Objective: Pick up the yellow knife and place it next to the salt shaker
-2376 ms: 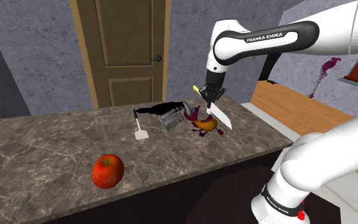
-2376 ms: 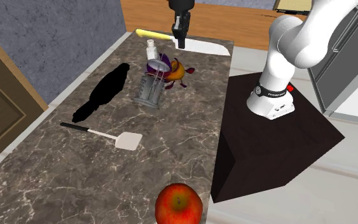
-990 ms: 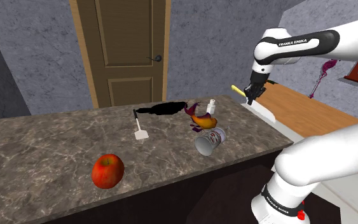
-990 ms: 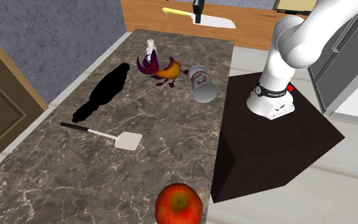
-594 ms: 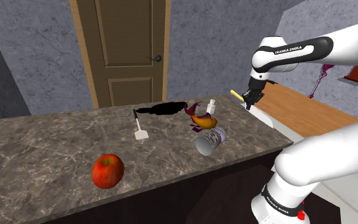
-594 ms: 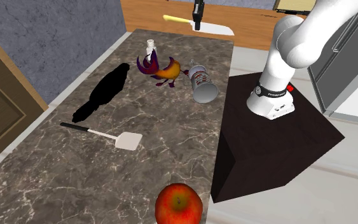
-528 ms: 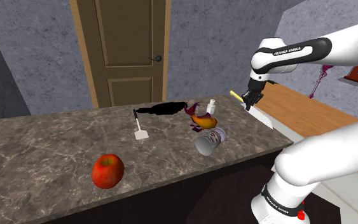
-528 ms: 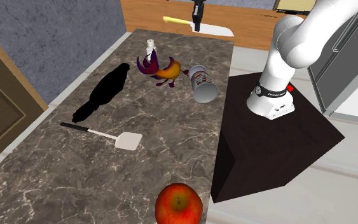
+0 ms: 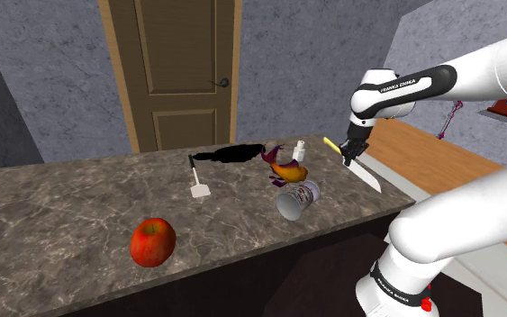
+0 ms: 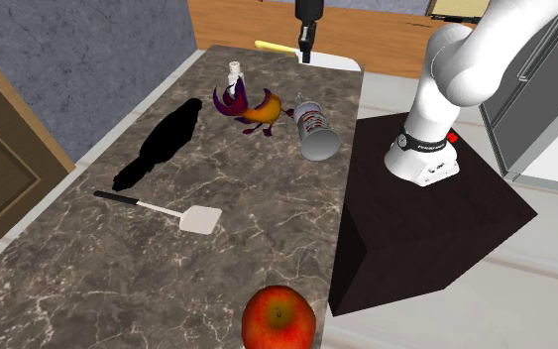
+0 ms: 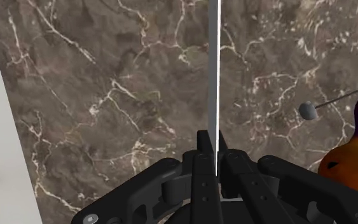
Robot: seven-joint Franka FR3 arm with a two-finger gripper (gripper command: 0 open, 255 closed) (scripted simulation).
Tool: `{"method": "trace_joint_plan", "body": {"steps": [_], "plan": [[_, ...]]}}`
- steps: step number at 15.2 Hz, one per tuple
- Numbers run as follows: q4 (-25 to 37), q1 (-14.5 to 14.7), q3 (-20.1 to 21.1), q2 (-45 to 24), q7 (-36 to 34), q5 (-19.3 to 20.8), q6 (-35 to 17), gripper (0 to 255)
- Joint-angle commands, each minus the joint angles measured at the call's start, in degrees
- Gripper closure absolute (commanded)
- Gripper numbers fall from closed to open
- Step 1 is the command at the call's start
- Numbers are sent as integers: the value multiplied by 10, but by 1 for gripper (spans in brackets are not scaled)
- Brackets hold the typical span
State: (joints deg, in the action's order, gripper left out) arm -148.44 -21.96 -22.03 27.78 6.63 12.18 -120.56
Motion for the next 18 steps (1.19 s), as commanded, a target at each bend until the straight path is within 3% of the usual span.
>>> {"method": "trace_joint_plan", "body": {"steps": [1,11,18], "plan": [[-11,0,-2,-7,0,1,-17,255],[-53,4,-20,-61,5,1,-113,255],[-53,4,-20,-61,5,1,-113,255]]}}
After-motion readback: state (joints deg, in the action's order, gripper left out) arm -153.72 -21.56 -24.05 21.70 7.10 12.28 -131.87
